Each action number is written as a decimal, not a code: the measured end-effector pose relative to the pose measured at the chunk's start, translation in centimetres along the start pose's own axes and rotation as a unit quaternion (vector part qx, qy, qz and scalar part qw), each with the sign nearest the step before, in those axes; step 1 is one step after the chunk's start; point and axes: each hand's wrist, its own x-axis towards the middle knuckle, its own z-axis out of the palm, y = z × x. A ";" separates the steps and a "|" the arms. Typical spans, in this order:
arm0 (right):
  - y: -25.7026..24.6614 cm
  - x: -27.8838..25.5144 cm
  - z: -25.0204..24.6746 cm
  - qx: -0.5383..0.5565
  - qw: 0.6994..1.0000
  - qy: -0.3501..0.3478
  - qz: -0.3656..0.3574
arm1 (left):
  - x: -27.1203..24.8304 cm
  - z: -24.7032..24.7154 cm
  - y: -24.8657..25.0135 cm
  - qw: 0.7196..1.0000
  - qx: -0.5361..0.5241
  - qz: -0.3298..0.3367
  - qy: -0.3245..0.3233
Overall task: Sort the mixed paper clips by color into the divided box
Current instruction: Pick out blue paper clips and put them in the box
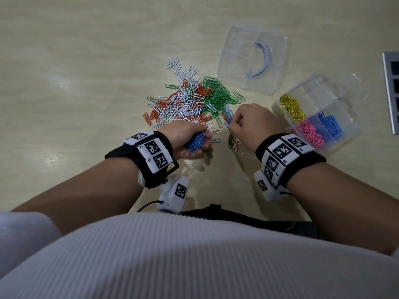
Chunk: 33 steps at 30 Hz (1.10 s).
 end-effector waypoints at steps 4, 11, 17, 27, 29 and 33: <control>-0.5 -0.7 -0.3 0.066 0.997 0.045 -0.010 | 0.1 0.2 0.1 1.000 -0.005 -0.002 0.009; 0.8 0.3 -0.1 -0.055 0.997 0.000 0.057 | 0.0 0.2 0.1 1.000 -0.005 -0.005 0.012; 1.2 0.3 -0.2 -0.013 0.997 0.026 0.065 | -0.1 0.2 0.1 1.000 -0.011 -0.007 0.000; 1.9 0.8 0.1 -0.021 0.998 -0.003 0.053 | 0.2 0.7 0.5 1.000 0.013 -0.019 0.013; 1.6 0.4 -0.2 0.001 0.999 0.015 0.042 | 0.4 0.8 0.5 1.000 0.015 -0.018 0.017; -0.7 -1.0 -1.1 0.118 0.991 -0.004 -0.055 | 0.6 1.3 0.6 1.000 -0.001 -0.017 0.017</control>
